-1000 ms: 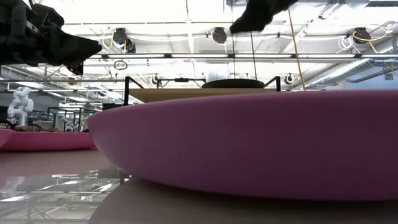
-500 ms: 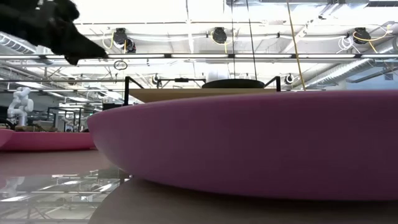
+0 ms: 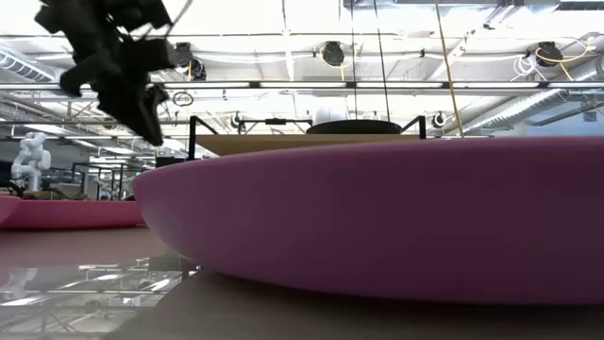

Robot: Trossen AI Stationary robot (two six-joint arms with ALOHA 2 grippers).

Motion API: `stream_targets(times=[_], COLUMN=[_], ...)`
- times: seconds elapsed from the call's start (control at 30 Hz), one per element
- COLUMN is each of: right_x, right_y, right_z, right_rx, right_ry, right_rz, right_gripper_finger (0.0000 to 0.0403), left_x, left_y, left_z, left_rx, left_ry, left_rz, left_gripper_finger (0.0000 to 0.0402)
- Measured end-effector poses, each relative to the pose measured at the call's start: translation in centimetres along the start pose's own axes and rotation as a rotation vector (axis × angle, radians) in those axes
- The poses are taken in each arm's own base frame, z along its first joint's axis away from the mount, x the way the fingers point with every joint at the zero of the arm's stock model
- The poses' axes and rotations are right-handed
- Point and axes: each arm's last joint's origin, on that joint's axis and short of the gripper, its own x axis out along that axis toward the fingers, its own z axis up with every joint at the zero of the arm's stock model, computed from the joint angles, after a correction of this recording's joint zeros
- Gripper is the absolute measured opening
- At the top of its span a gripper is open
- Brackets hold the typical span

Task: Place and stack plates onto a shelf
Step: Stack the top pink plate on the black plate on the shelf

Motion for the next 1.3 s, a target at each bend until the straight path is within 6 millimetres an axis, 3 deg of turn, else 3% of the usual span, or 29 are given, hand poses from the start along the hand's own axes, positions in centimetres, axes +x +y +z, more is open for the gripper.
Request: stream_targets(times=[0.33,0.5,0.7,1.03,1.13,1.3], right_x=[1.1,1.5,1.9,2.2,2.3,2.0], right_y=[0.6,0.9,1.0,1.1,1.1,1.1], right_z=[-3.2,-4.5,-5.1,-5.6,-5.8,-5.7], right_rx=[0.006,0.021,0.027,0.031,0.035,0.051], right_ry=[0.11,0.148,0.129,0.114,0.123,0.118], right_rz=[0.021,0.027,0.023,0.024,0.026,0.038], right_gripper_finger=[0.0173,0.0173,0.0173,0.0173,0.0173,0.0173], left_x=[4.1,5.5,6.3,8.6,8.8,8.9], left_y=[-0.1,0.7,2.0,3.8,4.0,4.4], left_z=[0.2,0.2,0.3,-1.2,-1.2,-1.4], left_rx=[0.13,0.161,0.122,0.051,0.05,0.03], left_ry=[0.227,0.259,0.215,0.323,0.328,0.325], left_rz=[-0.053,-0.034,-0.078,-0.144,-0.15,-0.148], left_gripper_finger=[0.0228,0.0245,0.0246,0.0238,0.02,0.0105])
